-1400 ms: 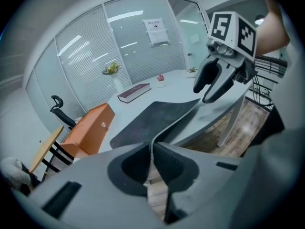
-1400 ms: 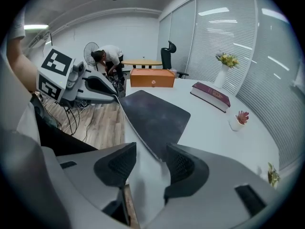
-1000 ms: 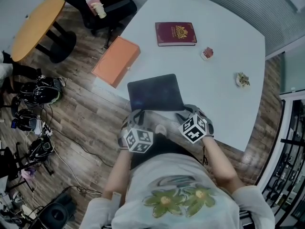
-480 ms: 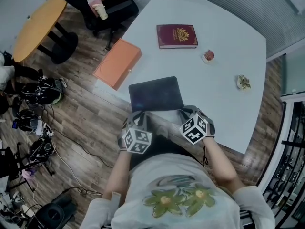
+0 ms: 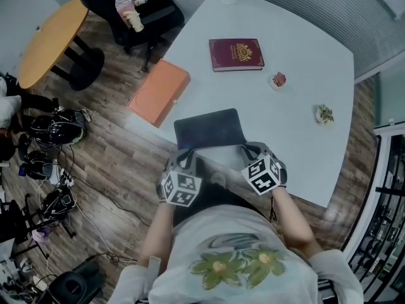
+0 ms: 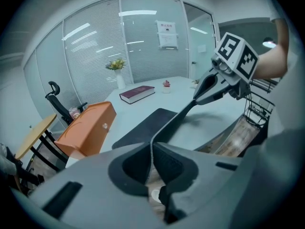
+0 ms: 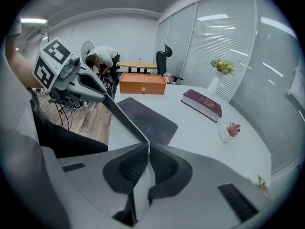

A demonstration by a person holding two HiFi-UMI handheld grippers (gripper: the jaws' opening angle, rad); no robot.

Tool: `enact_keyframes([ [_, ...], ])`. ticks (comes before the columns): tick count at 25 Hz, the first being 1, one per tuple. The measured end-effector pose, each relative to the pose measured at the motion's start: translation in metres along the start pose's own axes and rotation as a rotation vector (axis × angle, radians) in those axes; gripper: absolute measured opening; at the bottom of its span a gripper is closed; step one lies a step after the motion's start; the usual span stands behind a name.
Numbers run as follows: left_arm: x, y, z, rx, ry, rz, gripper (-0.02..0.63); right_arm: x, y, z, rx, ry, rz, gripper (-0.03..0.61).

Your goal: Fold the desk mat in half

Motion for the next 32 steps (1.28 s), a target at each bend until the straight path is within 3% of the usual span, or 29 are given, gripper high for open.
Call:
enact_keyframes([
  [14, -0.007, -0.013, 0.022, -0.044, 0.032, -0.047, 0.026, -0.007, -0.026, -0.014, 0.069, 0.036, -0.032, 0.029],
  [32, -0.002, -0.039, 0.055, -0.043, 0.075, -0.062, 0.026, -0.007, -0.054, -0.034, 0.110, 0.065, -0.025, 0.029],
])
Point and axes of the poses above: the fingertips, and each gripper's own axes: x forward along the fingers, z to its left, y out of its underside, the point moved 8 cm from there along -x, backward along the fingers, and after that the axes turned 7 degrees about z, right-handed, at the moved point
